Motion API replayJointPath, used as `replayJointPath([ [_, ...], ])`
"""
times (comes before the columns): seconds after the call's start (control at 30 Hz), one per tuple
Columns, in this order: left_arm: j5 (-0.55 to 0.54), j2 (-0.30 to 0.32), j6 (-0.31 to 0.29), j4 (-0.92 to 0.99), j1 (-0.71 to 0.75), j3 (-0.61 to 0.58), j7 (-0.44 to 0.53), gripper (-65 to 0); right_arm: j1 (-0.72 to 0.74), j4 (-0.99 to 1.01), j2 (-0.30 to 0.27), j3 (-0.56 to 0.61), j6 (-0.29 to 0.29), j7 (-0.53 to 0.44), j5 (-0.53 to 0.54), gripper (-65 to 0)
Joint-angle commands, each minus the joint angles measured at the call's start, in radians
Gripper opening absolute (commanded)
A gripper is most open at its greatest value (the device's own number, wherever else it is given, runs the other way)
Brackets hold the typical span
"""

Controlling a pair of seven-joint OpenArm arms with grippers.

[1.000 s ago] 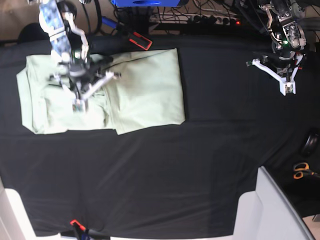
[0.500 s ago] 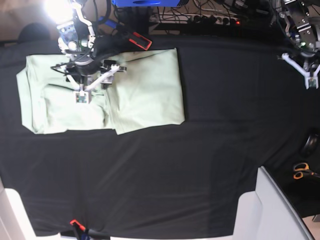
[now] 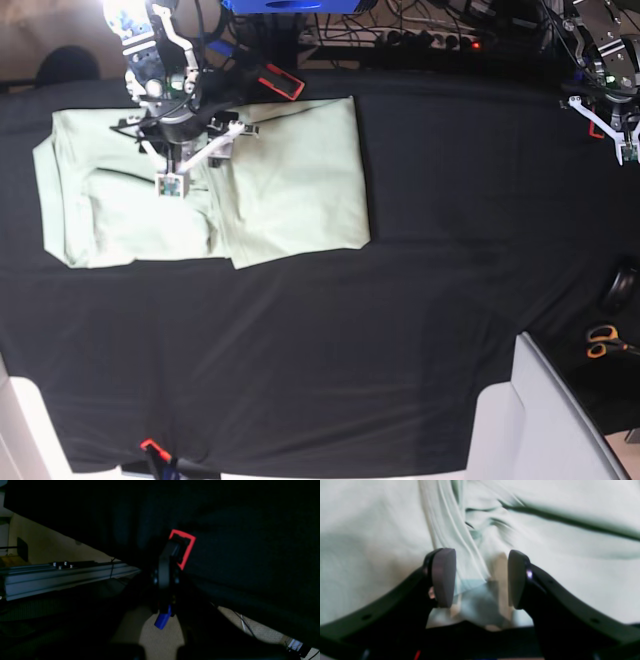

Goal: Fold the T-shirt properly
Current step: 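Press and smooth the folded layers with the right gripper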

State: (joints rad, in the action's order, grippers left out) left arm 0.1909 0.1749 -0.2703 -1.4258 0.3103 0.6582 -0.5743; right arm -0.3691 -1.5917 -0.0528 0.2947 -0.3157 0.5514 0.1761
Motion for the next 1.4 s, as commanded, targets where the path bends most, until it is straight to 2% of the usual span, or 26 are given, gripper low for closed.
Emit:
replayJointPath([
  [0.0,0.005,0.019,0.007,-0.016,0.000,0.002,0.018,-65.0,0.003,-0.012,0.005,0.001,0.003,-0.014,-0.007,-32.6],
  [0.1,0.005,0.019,0.007,-0.016,0.000,0.002,0.018,-65.0,0.003,-0.012,0.005,0.030,0.003,-0.014,-0.007,-34.1],
  [0.23,0.005,0.019,0.007,-0.016,0.000,0.002,0.018,-65.0,0.005,-0.011,0.006,0.057,0.003,-0.015,-0.007,-40.0],
  [0.3,0.005,0.019,0.007,-0.016,0.000,0.002,0.018,-65.0,0.006,-0.011,0.015,0.051,0.003,-0.015,-0.007,-44.8],
  [0.43,0.005,0.019,0.007,-0.016,0.000,0.005,0.018,-65.0,0.008,-0.009,0.017,0.048,0.003,-0.014,-0.007,-59.9],
  [0.5,0.005,0.019,0.007,-0.016,0.000,0.005,0.018,-65.0,0.006,-0.009,0.017,0.048,0.003,-0.014,-0.007,-63.8],
  [0.73,0.005,0.019,0.007,-0.016,0.000,0.002,0.018,-65.0,-0.028,-0.046,0.018,0.048,-0.003,-0.007,-0.007,-64.7],
  [0.87,0.005,0.019,0.007,-0.016,-0.001,0.002,0.018,-65.0,-0.055,-0.097,0.020,0.048,-0.004,0.040,-0.007,-64.7],
  [1.07,0.005,0.019,0.007,-0.016,-0.007,0.002,0.018,-65.0,-0.069,-0.118,0.021,0.048,-0.004,0.051,-0.007,-64.7],
  [1.37,0.005,0.019,0.007,-0.014,-0.009,0.002,0.018,-65.0,-0.100,-0.238,0.063,0.033,-0.004,0.140,-0.008,-64.7],
])
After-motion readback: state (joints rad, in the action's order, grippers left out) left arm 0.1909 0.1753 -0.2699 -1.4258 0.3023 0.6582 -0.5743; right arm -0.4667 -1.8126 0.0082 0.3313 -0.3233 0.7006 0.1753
